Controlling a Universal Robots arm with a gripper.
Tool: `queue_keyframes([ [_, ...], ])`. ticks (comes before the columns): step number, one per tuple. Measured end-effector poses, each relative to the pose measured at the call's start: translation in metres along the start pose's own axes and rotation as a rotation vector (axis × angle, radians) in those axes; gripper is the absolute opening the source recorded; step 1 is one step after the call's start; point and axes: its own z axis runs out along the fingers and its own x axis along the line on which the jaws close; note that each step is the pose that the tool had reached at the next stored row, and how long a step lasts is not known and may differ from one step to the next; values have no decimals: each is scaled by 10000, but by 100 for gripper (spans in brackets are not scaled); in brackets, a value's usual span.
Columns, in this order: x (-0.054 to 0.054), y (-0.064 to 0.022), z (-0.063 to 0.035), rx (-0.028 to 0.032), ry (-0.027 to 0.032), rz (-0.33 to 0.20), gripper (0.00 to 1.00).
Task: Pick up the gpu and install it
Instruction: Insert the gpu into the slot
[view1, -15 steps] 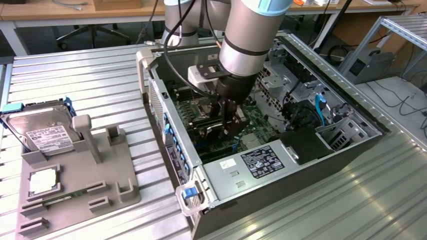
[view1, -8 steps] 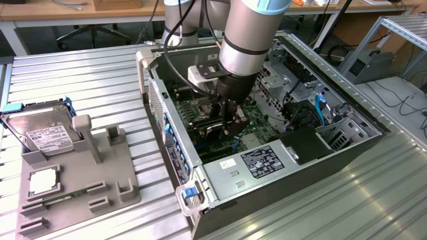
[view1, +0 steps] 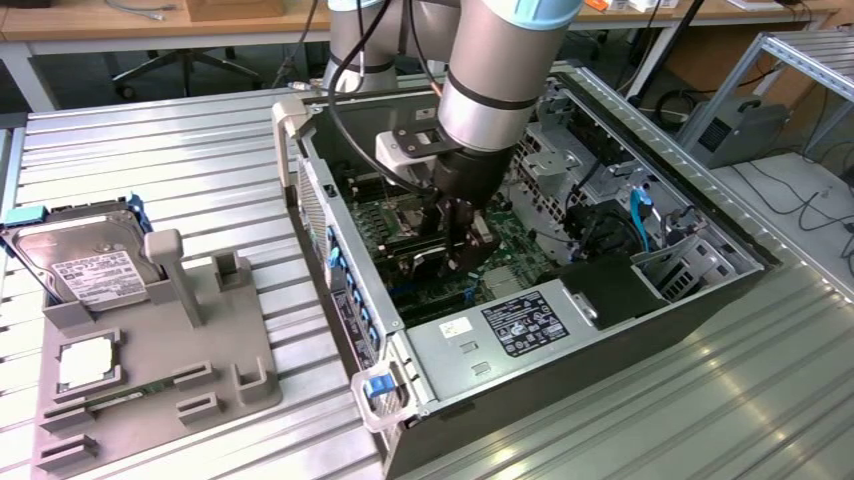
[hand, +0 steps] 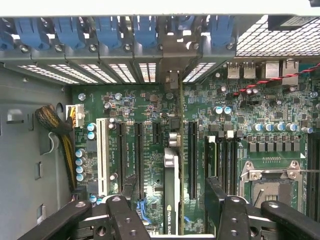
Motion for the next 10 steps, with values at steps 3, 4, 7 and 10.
queue_keyframes([
  [3,-18,1,1,-1,3,-111,65],
  [4,-18,3,1,-2,4,-124,65],
  [7,-24,13,4,-2,4,-143,65],
  [10,-24,13,4,-2,4,-143,65],
])
